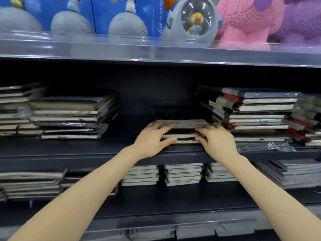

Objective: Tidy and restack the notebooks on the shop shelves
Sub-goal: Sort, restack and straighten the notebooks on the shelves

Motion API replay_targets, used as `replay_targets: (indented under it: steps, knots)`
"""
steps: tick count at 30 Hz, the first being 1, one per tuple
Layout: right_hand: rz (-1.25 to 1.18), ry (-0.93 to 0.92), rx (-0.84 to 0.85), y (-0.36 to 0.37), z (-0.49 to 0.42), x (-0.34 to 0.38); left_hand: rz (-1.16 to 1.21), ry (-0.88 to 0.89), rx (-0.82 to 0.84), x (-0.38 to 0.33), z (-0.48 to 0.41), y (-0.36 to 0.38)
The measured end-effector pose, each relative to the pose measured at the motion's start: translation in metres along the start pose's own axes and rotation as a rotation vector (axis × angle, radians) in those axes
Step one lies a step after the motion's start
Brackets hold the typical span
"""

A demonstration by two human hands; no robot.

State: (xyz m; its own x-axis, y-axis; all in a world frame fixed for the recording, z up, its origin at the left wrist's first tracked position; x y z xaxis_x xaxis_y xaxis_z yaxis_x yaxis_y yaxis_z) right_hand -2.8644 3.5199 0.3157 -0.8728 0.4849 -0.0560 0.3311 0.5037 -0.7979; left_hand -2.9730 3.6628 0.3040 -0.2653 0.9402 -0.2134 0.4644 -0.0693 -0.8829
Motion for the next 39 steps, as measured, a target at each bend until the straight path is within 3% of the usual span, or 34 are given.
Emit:
replay_targets:
  steps: [4, 7, 11, 16, 21, 23, 27, 30, 34, 39]
  knots:
    - [-0.057, -0.116, -0.214, -0.018, -0.007, 0.054, -0.065, -0.073, -0.205, 0.031, 0.047, -0.046]
    - [-0.253, -0.189, -0.229, -0.024, -0.02, 0.111, -0.156, -0.111, -0.378, 0.073, 0.086, -0.084]
    - [-0.428, -0.211, -0.15, -0.015, -0.05, 0.178, -0.311, -0.221, -0.593, 0.143, 0.125, -0.139]
    - [-0.623, -0.116, -0.025, -0.001, -0.1, 0.248, -0.389, -0.327, -0.704, 0.215, 0.14, -0.187]
    - [-0.845, 0.092, 0.086, 0.01, -0.137, 0.284, -0.414, -0.184, -0.906, 0.24, 0.155, -0.223]
    - [-0.867, 0.157, 0.143, 0.019, -0.146, 0.289, -0.385, -0.103, -0.842, 0.25, 0.15, -0.224]
    - [-0.865, 0.181, 0.19, 0.033, -0.151, 0.294, -0.235, 0.028, -0.465, 0.274, 0.124, -0.2]
    - [-0.896, 0.163, 0.171, 0.034, -0.152, 0.29, -0.183, -0.072, -0.243, 0.285, 0.106, -0.184]
    - [-0.866, 0.14, 0.147, 0.033, -0.15, 0.292, -0.167, -0.183, -0.242, 0.286, 0.093, -0.177]
    - [-0.816, 0.134, 0.07, 0.025, -0.141, 0.294, -0.116, -0.133, -0.333, 0.28, 0.096, -0.177]
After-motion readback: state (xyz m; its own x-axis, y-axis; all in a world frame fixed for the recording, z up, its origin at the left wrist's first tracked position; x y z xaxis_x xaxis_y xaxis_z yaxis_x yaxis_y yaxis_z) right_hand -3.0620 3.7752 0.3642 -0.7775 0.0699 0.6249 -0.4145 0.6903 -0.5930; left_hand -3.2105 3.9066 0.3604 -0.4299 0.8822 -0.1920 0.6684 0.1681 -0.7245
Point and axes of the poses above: each hand's wrist, its own z-axis away from the middle knuckle, its own y-axis out of the palm, x = y × z, the point moved 8 cm from there along -z, towards the middle knuckle, and after that the axes turned 6 degrees about -y, right-handed, at the moved point
